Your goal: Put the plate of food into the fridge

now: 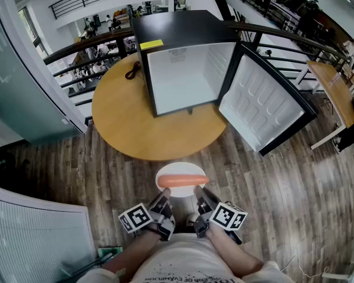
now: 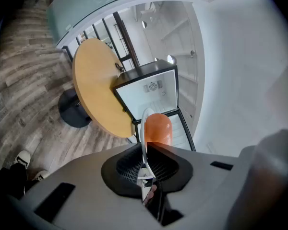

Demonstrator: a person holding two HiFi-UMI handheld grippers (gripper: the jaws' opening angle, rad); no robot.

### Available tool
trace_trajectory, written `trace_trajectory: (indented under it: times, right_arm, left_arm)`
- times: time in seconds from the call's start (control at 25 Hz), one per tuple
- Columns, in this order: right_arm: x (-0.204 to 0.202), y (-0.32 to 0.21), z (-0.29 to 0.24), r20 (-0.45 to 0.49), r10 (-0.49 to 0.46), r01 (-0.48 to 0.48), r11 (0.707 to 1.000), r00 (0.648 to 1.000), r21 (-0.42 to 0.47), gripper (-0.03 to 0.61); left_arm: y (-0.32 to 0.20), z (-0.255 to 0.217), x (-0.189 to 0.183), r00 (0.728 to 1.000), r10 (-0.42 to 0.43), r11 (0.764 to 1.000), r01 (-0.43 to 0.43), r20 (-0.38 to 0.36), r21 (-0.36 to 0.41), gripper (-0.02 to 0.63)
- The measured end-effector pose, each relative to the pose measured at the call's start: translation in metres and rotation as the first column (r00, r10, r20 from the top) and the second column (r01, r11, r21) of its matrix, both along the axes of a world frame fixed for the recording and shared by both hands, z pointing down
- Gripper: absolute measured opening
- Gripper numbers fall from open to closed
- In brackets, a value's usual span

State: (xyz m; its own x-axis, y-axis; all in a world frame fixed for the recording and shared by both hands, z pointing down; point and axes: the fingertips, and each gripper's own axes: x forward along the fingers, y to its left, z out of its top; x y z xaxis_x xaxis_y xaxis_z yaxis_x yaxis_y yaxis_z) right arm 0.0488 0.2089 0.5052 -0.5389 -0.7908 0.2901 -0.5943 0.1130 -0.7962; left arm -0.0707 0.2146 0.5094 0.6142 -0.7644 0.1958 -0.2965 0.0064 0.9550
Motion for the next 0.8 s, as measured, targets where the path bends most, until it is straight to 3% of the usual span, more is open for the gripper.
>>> trace_trajectory:
  times: [0.8]
  right_arm:
    - [-0.0068, 0.0046, 0.0009, 0.027, 0.022, -0.022, 1.000, 0.999, 0.009, 0.066]
  left_arm:
    - [0.0030, -0.0001, -0.0087, 1.000, 0.021, 1.000, -0.021, 0.012, 0.012, 0.044]
